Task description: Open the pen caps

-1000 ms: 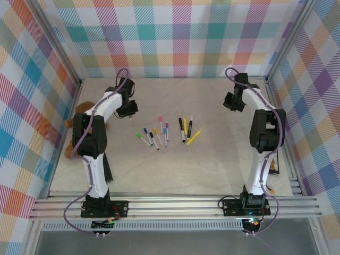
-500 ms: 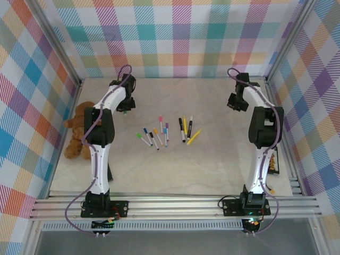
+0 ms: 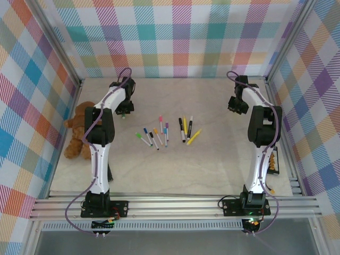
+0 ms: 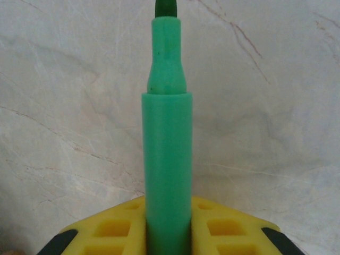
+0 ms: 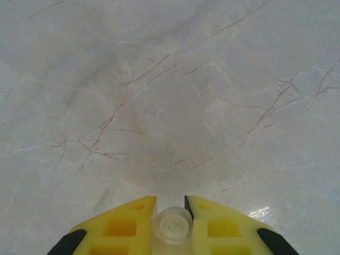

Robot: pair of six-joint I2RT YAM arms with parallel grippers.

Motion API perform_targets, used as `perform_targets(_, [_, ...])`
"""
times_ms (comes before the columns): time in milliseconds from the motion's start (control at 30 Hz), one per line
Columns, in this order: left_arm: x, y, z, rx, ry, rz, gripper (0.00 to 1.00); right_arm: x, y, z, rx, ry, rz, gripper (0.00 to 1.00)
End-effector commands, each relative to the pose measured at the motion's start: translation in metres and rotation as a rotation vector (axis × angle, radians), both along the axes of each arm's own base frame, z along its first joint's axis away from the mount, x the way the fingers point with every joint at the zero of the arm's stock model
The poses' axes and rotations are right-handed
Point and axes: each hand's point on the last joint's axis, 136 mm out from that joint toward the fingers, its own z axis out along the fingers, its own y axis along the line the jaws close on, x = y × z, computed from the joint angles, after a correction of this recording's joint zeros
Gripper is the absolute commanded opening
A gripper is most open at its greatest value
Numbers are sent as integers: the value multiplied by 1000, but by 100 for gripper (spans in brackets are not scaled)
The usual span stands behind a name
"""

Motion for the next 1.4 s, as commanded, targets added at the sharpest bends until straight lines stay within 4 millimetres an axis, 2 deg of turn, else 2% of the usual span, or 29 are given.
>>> perform_targets(0, [-7, 5, 0, -4, 25, 8, 25, -11, -5, -11, -5, 53, -18, 21])
perform_targets(333, [-4, 3, 8, -19, 8, 7, 30, -12, -3, -10, 13, 55, -25, 28])
perform_targets(467, [-2, 1, 18, -34, -20, 11, 30, -12, -1, -8, 19, 53, -26, 29])
perform_targets(567, [1, 0, 37, -39, -67, 16, 30, -13, 1, 3, 36, 31, -28, 29])
perform_targets(633, [1, -1, 60, -30, -124, 16, 29, -12, 7, 16, 66, -11, -12, 30])
perform_targets(733, [-2, -13, 106, -18, -239, -8, 30, -15, 17, 45, 106, -95, 8, 33])
perform_targets(833, [-14, -45, 147, -48, -333, -65, 33, -26, 27, 75, 126, -166, 29, 34])
perform_targets(900, [-27, -81, 163, -101, -379, -138, 36, -41, 39, 90, 158, -205, 51, 36])
perform_targets(967, [-42, -123, 169, -171, -415, -227, 40, -56, 51, 100, 189, -236, 72, 39])
perform_targets(1067, [-71, -186, 164, -294, -427, -354, 44, -82, 72, 107, 242, -263, 101, 42])
perform_targets(1167, [-98, -240, 153, -389, -401, -462, 47, -108, 90, 103, 280, -254, 131, 43])
perform_targets(1267, [-121, -280, 136, -421, -352, -538, 48, -131, 100, 95, 309, -237, 156, 43])
perform_targets(1367, [-140, -309, 115, -431, -296, -598, 49, -150, 99, 88, 312, -218, 164, 44])
